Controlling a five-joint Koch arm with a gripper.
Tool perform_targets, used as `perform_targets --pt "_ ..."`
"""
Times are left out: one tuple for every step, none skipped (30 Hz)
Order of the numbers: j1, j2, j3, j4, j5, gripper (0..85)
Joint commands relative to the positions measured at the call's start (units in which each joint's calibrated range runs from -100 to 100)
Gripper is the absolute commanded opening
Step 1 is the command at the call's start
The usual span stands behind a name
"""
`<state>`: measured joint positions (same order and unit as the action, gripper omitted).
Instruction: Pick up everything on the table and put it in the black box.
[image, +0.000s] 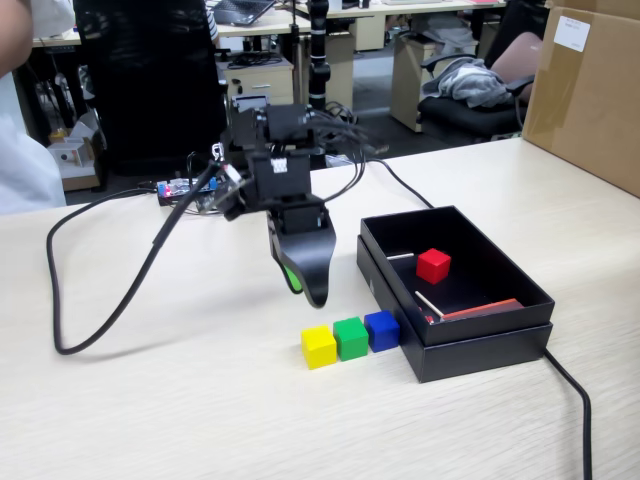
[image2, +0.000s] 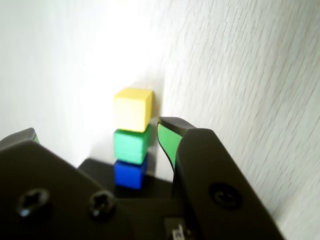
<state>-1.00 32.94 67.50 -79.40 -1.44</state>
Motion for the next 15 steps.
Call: perform_targets --pt "0.05 2.45 6.02 -0.03 -0.68 47.6" --pt "0.2 3.95 6.39 0.4 -0.78 47.6" --pt "0.29 4.86 6.66 0.66 -0.93 47.5" --pt "0.39 5.55 6.93 1.0 -0.93 47.3" --pt "0.49 6.36 7.11 1.35 -0.93 47.2" --pt "0.68 7.96 7.75 1.95 -0.93 46.8" --pt "0.88 10.14 9.2 2.3 -0.93 45.1" --pt "0.93 11.52 10.47 2.3 -0.93 44.9" --pt "0.98 13.01 11.55 2.3 -0.93 44.9" --pt "1.07 14.96 12.82 2.3 -0.98 44.8" --pt "1.07 15.53 12.82 2.3 -0.98 44.4" --pt "1.07 16.22 12.91 2.3 -0.93 43.0" --pt "1.07 16.8 13.09 2.3 -0.93 42.4" --pt "1.07 17.37 13.09 2.3 -0.93 42.3" --pt "1.07 17.6 13.09 2.3 -0.93 42.3"
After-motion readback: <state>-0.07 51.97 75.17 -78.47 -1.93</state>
